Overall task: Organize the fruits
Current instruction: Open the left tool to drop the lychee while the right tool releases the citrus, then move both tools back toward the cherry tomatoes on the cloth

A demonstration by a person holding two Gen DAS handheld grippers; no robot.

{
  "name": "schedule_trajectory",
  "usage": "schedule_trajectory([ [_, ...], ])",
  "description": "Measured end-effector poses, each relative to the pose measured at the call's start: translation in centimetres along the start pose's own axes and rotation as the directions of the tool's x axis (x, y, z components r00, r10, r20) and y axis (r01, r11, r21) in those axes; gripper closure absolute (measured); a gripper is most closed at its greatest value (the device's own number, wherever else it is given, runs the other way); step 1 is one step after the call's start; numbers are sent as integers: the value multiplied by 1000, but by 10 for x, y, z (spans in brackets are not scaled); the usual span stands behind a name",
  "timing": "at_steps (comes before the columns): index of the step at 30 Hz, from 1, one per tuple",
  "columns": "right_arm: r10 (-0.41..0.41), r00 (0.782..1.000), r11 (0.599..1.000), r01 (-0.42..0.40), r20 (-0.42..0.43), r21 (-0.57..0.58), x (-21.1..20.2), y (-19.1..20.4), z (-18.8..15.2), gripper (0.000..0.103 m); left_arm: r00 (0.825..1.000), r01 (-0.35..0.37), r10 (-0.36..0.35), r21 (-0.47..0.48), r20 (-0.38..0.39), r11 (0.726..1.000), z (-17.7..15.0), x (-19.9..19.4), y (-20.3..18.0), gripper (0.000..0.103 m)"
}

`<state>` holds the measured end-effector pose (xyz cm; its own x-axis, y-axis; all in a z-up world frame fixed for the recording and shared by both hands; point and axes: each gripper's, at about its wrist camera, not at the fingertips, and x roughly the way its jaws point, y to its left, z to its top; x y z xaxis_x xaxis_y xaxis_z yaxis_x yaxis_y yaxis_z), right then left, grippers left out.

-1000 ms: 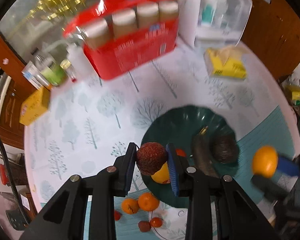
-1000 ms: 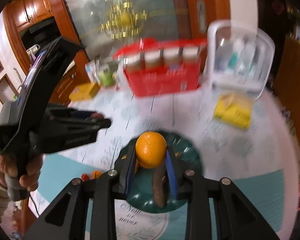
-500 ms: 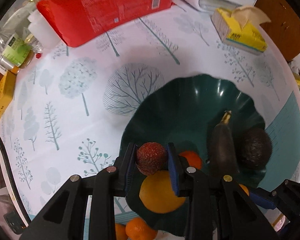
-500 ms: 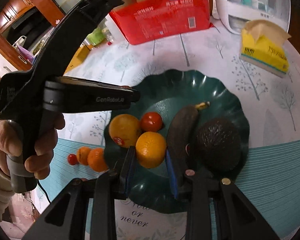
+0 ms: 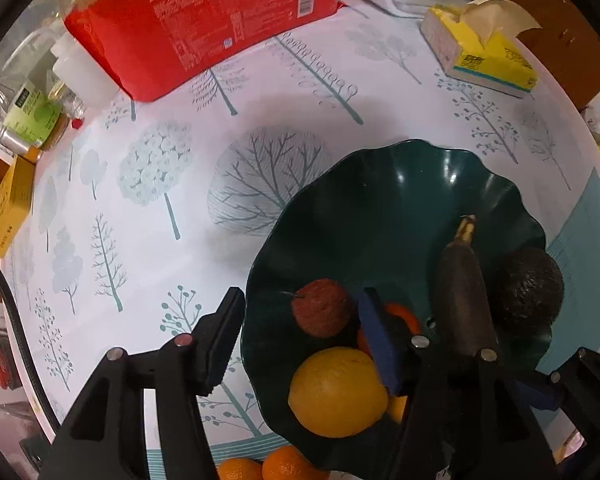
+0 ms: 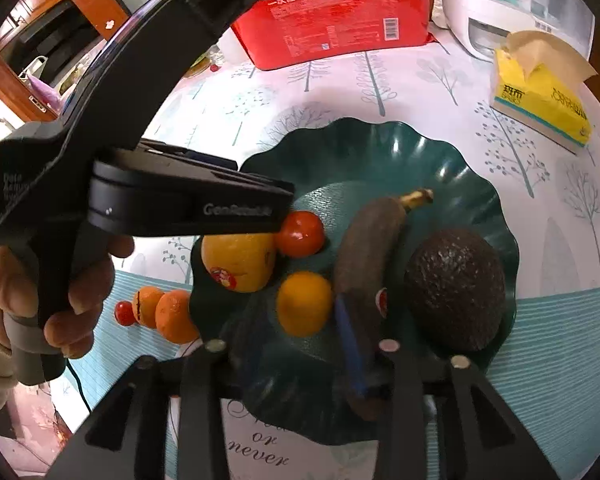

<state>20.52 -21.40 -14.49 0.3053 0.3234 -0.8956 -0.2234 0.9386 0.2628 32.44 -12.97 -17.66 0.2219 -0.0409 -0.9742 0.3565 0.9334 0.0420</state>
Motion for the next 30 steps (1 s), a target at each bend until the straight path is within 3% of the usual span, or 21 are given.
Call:
schedule_trajectory([
  [10, -18, 999, 1000, 18, 36, 9, -23, 0, 0, 61, 999, 16, -15, -20, 46, 1000, -14, -35, 4, 44],
  [21, -48, 993, 998, 43, 109, 40, -72, 8, -13, 61, 991, 58, -49, -76, 122, 995, -56, -110, 16, 32],
  [25, -58, 989, 997, 51, 138, 57, -95, 11, -21, 61, 982, 66, -49, -83, 184, 994, -78, -153, 22, 31],
  [30, -78, 979, 996, 67, 186, 64, -128, 23, -36, 62, 958, 71, -39, -103, 286, 992, -109, -215, 34, 26],
])
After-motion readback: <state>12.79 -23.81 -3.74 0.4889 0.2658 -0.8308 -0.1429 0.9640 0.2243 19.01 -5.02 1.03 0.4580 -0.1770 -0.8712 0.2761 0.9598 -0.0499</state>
